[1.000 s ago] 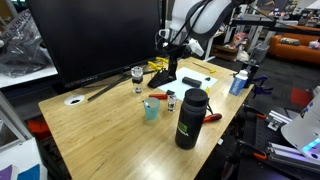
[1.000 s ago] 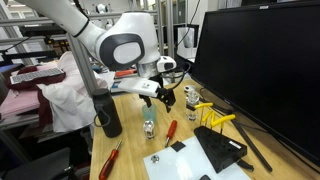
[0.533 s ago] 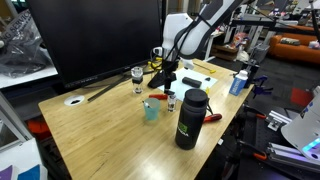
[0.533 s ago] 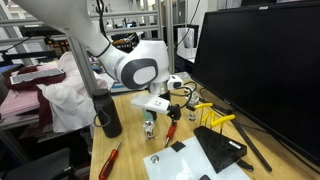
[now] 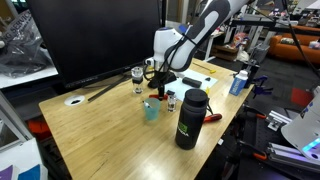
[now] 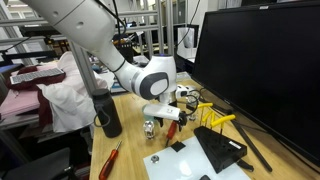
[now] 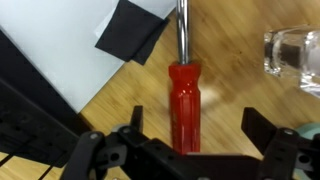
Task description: Move the screw driver slightly to the right
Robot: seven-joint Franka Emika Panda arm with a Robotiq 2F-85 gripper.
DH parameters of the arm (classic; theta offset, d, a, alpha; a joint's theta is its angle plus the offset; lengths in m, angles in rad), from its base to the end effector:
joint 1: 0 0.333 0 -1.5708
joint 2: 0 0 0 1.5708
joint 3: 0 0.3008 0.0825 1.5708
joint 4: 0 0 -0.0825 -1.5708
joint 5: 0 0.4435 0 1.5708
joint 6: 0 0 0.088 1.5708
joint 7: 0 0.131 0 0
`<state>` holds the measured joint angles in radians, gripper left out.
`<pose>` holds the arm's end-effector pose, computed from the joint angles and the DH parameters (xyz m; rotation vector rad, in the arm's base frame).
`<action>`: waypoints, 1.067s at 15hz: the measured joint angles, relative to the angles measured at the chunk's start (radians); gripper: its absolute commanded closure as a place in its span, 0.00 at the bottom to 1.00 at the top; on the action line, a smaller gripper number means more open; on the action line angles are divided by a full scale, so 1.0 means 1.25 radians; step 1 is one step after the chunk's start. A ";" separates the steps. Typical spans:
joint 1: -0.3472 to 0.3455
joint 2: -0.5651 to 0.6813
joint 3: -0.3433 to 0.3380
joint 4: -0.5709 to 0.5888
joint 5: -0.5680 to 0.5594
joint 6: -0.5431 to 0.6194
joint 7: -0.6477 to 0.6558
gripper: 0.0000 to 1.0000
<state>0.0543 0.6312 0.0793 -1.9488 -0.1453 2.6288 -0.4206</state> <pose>0.6385 0.0901 0.0704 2.9364 1.0100 0.0750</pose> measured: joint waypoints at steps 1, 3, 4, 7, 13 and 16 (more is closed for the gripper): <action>-0.002 0.016 0.000 0.013 -0.007 0.000 0.000 0.00; -0.007 0.042 0.000 0.038 -0.017 -0.001 -0.001 0.00; -0.010 0.054 0.000 0.048 -0.022 -0.002 -0.002 0.00; -0.016 0.070 0.001 0.067 -0.027 -0.009 -0.010 0.14; -0.021 0.063 0.013 0.073 -0.028 -0.036 -0.031 0.58; -0.021 0.057 0.021 0.073 -0.028 -0.051 -0.035 0.78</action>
<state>0.0276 0.7026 0.1060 -1.8572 -0.1799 2.5656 -0.4638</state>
